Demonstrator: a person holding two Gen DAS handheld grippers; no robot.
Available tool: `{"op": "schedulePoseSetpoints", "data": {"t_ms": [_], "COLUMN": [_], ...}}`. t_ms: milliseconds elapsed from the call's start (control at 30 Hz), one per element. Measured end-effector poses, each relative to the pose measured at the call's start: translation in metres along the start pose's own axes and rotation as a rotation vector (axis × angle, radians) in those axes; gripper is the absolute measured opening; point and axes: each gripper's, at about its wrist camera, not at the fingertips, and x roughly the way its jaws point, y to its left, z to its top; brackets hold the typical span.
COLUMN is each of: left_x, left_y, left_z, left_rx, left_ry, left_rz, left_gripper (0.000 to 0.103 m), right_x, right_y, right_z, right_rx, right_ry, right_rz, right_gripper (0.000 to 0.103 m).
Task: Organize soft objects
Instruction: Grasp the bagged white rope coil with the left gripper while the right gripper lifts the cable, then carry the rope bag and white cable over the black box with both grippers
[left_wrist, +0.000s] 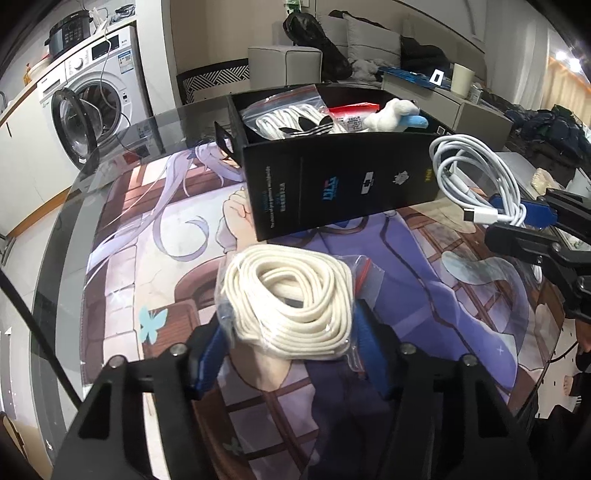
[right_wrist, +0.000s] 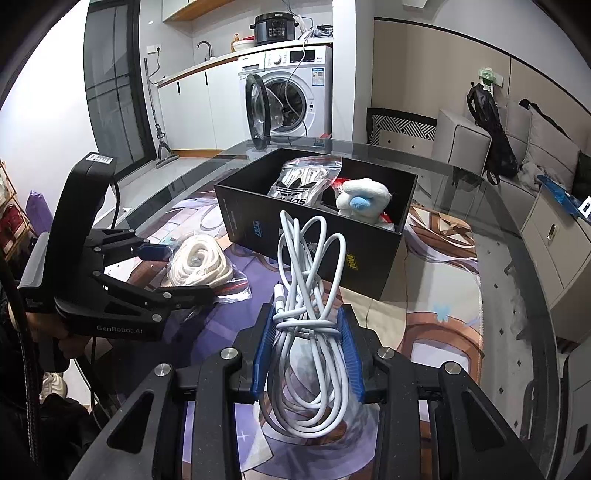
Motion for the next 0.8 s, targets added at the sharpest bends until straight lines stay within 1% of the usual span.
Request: {"op": "schedulePoseSetpoints", "data": {"t_ms": [200,467,800], "left_x": [-0.005,-0.026,-0.053], "left_y": [0.003,0.002,0.005], "left_z": [-0.001,0.003,0.014], "left_rx": [-0.016,-0.026,-0.047], "left_ry": [-0.014,-0.085,-0.173], "left_rz": [-0.032,-0.065,-0.078], "left_gripper": [0.06,0.06,0.06], "right_x": [-0.003,-0.013,-0.029], "right_y": [-0.002,-0.005,-0.017], "right_z": [0.0,0.002,0.008], "right_rx": [0.005,0.009,0.042], "right_ry": [-0.012,-0.04,-0.087], "right_rz": [-0.002,-0.011,-0.037], "right_gripper": [0.035,0.035,0.035]}}
